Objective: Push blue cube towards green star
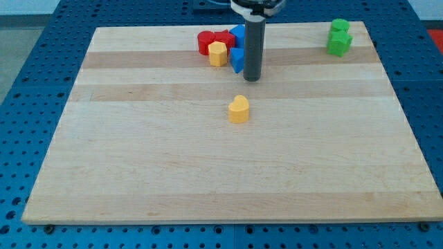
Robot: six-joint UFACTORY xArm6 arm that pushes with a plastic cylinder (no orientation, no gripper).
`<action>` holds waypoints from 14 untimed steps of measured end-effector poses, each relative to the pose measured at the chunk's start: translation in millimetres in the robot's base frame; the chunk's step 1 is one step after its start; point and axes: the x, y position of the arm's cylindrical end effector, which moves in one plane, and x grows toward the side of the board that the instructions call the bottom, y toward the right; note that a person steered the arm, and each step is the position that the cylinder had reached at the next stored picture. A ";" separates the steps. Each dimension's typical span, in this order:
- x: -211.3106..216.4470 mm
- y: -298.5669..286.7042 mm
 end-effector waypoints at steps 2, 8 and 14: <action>44.3 -24.1; 154.2 -48.3; 66.7 26.0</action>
